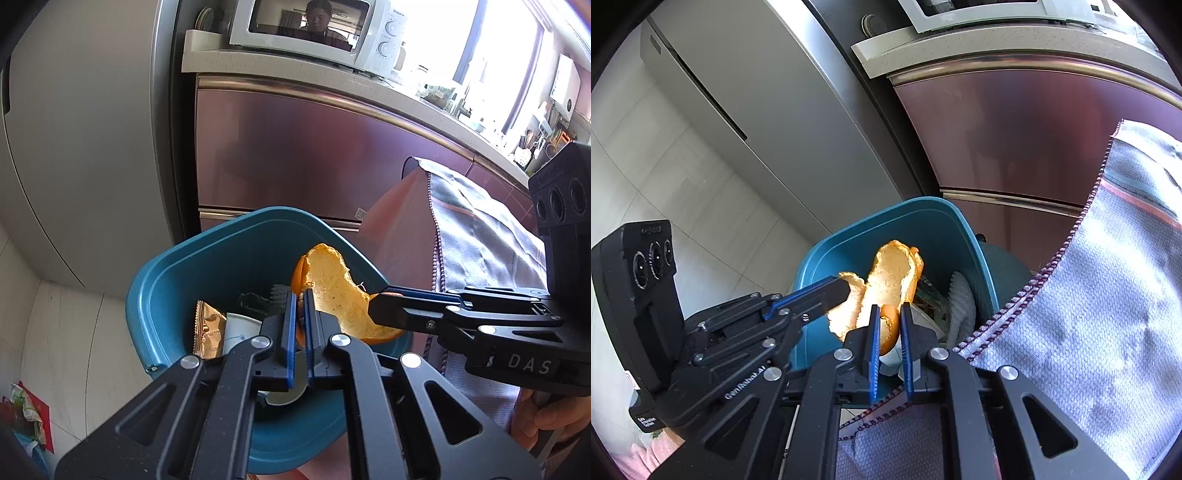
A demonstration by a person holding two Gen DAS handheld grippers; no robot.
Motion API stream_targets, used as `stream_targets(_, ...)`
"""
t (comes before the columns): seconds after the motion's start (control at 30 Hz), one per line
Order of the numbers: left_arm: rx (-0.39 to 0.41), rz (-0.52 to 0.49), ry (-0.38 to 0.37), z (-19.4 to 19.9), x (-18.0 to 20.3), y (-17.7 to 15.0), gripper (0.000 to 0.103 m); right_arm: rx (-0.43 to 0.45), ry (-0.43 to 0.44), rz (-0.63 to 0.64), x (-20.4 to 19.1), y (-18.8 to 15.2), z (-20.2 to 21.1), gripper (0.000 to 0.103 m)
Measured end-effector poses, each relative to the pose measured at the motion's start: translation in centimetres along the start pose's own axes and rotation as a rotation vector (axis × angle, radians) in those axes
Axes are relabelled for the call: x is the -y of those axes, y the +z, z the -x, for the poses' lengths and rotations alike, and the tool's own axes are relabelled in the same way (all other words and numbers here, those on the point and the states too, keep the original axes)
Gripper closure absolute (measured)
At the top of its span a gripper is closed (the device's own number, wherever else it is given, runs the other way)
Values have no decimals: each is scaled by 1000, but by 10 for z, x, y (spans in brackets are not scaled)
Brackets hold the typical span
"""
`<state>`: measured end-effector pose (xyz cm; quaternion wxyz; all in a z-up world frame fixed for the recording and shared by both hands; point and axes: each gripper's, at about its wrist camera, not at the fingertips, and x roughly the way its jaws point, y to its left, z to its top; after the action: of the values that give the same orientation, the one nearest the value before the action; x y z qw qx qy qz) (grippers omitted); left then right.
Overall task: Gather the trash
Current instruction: 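Lower the orange peels into the teal bin and open both grippers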
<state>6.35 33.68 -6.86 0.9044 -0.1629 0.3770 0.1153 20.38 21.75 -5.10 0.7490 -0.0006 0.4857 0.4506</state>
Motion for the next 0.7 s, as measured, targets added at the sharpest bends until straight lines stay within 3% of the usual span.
stream_targets(0.23,-25,11,-5,-15,-1,-1,95,-4,-22,8,-2,4,-5,90)
stream_targets(0.4,-37,20,-1,-19,-3,-5,87,5,-15,0,-1,3,-3,89)
stream_targets(0.6,7,7,7,-2,-3,-11,73,40,-7,-1,3,-7,9,76)
stream_targets(0.7,48,-1,11,14,0,-13,59,71,-15,8,4,-15,22,73)
